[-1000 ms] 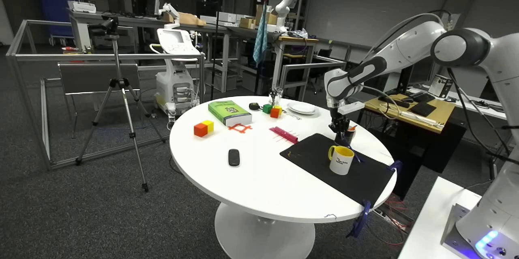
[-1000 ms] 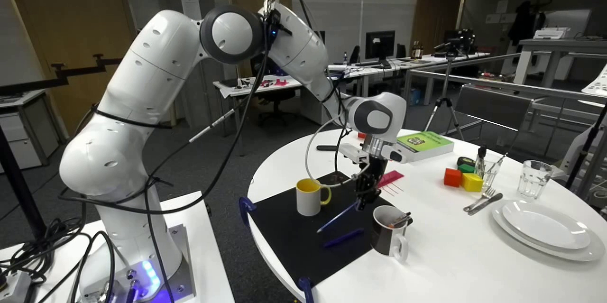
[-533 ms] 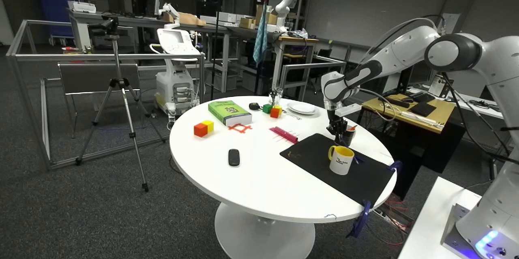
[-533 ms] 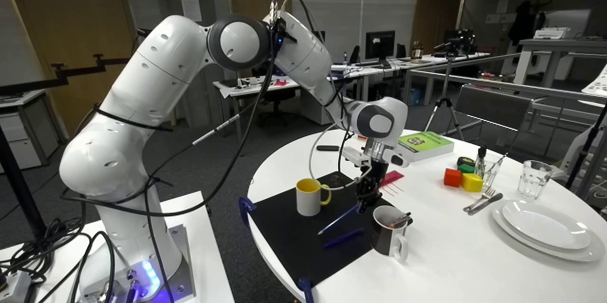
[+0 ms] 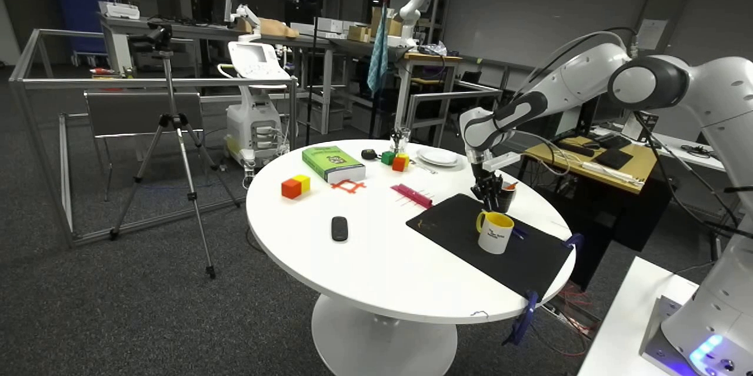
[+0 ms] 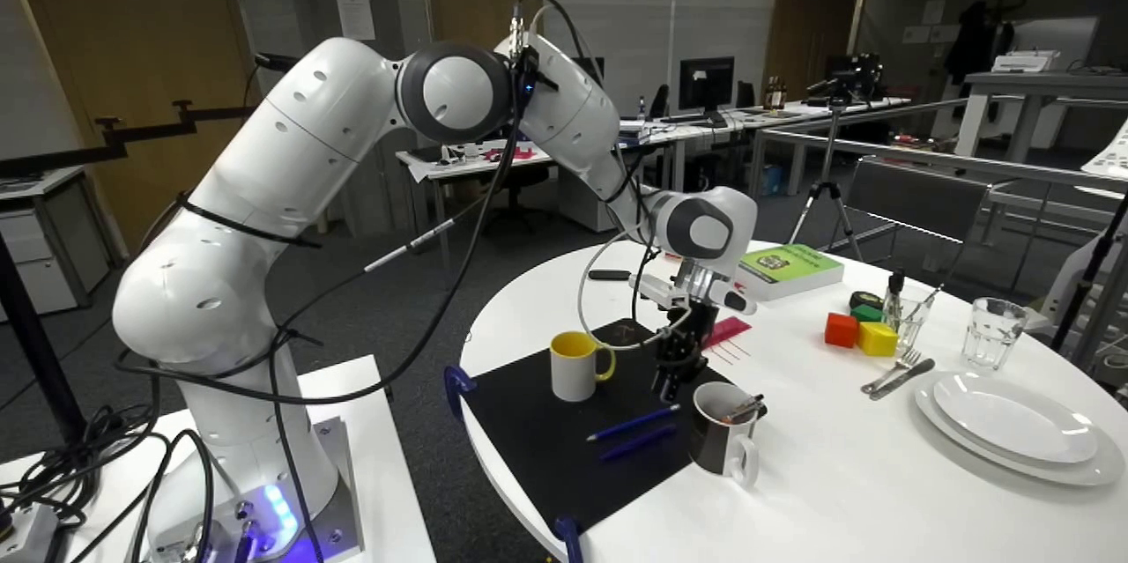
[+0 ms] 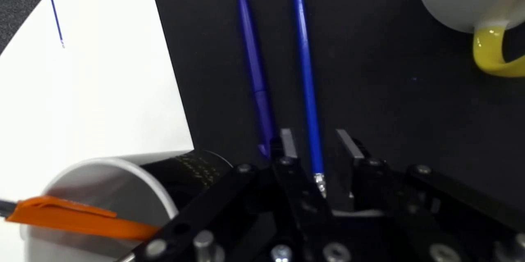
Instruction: Remove the pencil from the left cup
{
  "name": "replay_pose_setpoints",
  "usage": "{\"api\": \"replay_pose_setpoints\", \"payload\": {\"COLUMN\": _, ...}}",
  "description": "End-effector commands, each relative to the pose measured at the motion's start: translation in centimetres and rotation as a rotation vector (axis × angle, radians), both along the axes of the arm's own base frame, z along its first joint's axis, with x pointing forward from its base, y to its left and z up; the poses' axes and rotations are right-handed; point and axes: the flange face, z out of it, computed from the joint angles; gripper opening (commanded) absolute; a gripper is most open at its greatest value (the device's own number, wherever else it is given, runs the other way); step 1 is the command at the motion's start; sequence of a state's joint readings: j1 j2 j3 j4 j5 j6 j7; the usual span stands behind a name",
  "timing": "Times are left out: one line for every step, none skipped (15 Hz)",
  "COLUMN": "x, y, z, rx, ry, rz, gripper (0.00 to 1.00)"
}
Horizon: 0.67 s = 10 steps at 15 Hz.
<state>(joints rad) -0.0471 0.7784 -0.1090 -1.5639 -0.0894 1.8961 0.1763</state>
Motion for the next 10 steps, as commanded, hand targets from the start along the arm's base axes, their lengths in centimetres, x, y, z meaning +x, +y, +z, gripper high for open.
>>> {"api": "replay_pose_setpoints", "payload": {"x": 0.7, "y": 0.0, "z": 0.7, "rx": 0.004, "ry": 0.025, "rz": 0.014, "gripper": 0.63}}
{"api": "replay_pose_setpoints", "payload": {"x": 0.8, "y": 0.0, "z": 0.9, "rx": 0.004, "ry": 0.019, "rz": 0.012, "gripper": 0.69}}
{"api": "replay_pose_setpoints", "payload": {"x": 0.8, "y": 0.0, "z": 1.2, "rx": 0.005, "ry": 0.011, "rz": 0.012, "gripper": 0.78}}
{"api": "replay_pose_setpoints", "payload": {"x": 0.9, "y": 0.0, "z": 1.4, "rx": 0.007, "ry": 0.005, "rz": 0.013, "gripper": 0.84}}
{"api": "replay_pose_setpoints", "payload": {"x": 1.0, "y": 0.0, "z": 1.7, "rx": 0.009, "ry": -0.006, "rz": 0.013, "gripper": 0.93}}
{"api": "replay_pose_setpoints", "payload": {"x": 1.0, "y": 0.1, "z": 1.9, "rx": 0.014, "ry": -0.014, "rz": 0.013, "gripper": 0.99}}
{"api": "replay_pose_setpoints", "payload": {"x": 1.1, "y": 0.1, "z": 2.2, "rx": 0.016, "ry": -0.021, "rz": 0.012, "gripper": 1.0}}
{"api": "replay_pose_setpoints", "payload": {"x": 1.1, "y": 0.1, "z": 2.5, "rx": 0.024, "ry": -0.032, "rz": 0.01, "gripper": 1.0}}
{"api": "replay_pose_setpoints", "payload": {"x": 1.1, "y": 0.1, "z": 2.9, "rx": 0.028, "ry": -0.041, "rz": 0.008, "gripper": 1.0}}
{"api": "replay_pose_setpoints", "payload": {"x": 1.1, "y": 0.1, "z": 3.3, "rx": 0.033, "ry": -0.052, "rz": 0.008, "gripper": 1.0}}
